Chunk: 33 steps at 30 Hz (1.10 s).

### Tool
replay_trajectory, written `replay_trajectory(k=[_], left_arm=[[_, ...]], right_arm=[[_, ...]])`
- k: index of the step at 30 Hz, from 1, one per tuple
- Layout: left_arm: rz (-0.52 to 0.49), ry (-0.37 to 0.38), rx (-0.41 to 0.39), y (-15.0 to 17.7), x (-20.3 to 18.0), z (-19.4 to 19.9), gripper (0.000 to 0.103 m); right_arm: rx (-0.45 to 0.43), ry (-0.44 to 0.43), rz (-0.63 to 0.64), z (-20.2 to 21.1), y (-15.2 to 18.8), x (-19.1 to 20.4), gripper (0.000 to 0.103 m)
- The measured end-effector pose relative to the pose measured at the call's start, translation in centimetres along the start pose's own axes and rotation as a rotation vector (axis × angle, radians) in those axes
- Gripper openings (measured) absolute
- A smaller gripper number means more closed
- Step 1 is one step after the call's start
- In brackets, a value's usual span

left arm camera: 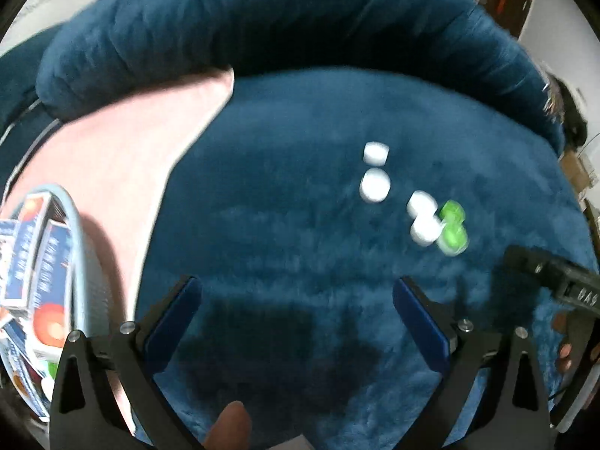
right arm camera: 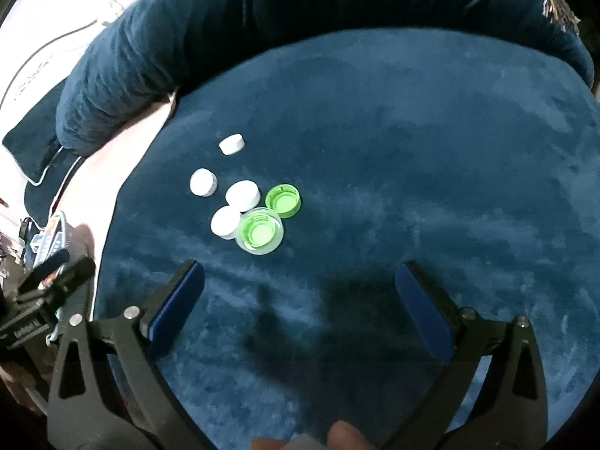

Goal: Organize objects
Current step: 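Grasp a green cap with the right tool while the left tool grasps a white cap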

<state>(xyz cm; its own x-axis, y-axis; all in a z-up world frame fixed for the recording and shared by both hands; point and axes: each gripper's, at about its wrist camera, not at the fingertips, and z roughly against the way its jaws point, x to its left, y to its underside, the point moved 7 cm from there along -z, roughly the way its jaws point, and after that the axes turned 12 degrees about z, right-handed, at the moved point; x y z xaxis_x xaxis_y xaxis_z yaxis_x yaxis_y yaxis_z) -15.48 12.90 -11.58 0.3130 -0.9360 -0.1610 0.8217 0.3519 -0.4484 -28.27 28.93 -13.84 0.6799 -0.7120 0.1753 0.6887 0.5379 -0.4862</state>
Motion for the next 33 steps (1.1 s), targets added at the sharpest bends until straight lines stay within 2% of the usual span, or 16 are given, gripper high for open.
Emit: replay_trajectory(k=[2, 6, 13, 16, 20, 23, 24, 25, 27, 30, 33], left_arm=[[-0.012, -0.029, 0.045, 0.6, 0.0, -1.6, 0.103], [0.022, -0.007, 0.109, 0.9, -0.8, -3.9, 0.102], [0.083, 0.036, 0.168, -1.8, -2.5, -6.2, 0.102], [0.09, 0.022, 0.212, -2.7, -2.9, -7.7, 0.102], [0.09, -0.012, 0.195, -3.7, -3.5, -9.0, 0.102], [0.067, -0.038, 0.156, -4.3, -4.1, -9.3, 0.102], [0.06, -0.044, 0.143, -4.4, -4.3, -9.4, 0.102], [0.058, -0.042, 0.133, -4.6, -4.5, -9.3, 0.102], [0.058, -0.027, 0.121, -4.9, -4.9, -9.2, 0.102], [0.026, -0.005, 0.107, -5.1, -6.2, -9.4, 0.102], [0.005, 0.009, 0.113, -5.3, -7.3, -10.0, 0.102]], right_arm=[[0.015, 0.008, -0.002, -0.8, -0.2, -0.3, 0.103], [0.016, 0.007, -0.035, -1.5, -1.4, -1.1, 0.103], [0.033, 0.024, -0.045, -3.6, -3.9, -1.2, 0.103], [0.071, 0.038, -0.055, -5.0, -4.1, -1.6, 0.103], [0.119, 0.047, -0.068, -6.9, -3.9, -1.7, 0.102], [0.157, 0.09, -0.035, -8.0, -3.4, -1.4, 0.099], [0.154, 0.1, -0.025, -8.1, -3.4, -1.3, 0.087], [0.15, 0.116, -0.011, -8.1, -3.3, -1.2, 0.063], [0.135, 0.162, 0.014, -7.6, -3.1, -1.5, 0.031], [0.109, 0.087, -0.057, -6.7, -3.0, -2.6, 0.031], [0.094, 0.062, -0.12, -5.8, -2.5, -4.2, 0.031]])
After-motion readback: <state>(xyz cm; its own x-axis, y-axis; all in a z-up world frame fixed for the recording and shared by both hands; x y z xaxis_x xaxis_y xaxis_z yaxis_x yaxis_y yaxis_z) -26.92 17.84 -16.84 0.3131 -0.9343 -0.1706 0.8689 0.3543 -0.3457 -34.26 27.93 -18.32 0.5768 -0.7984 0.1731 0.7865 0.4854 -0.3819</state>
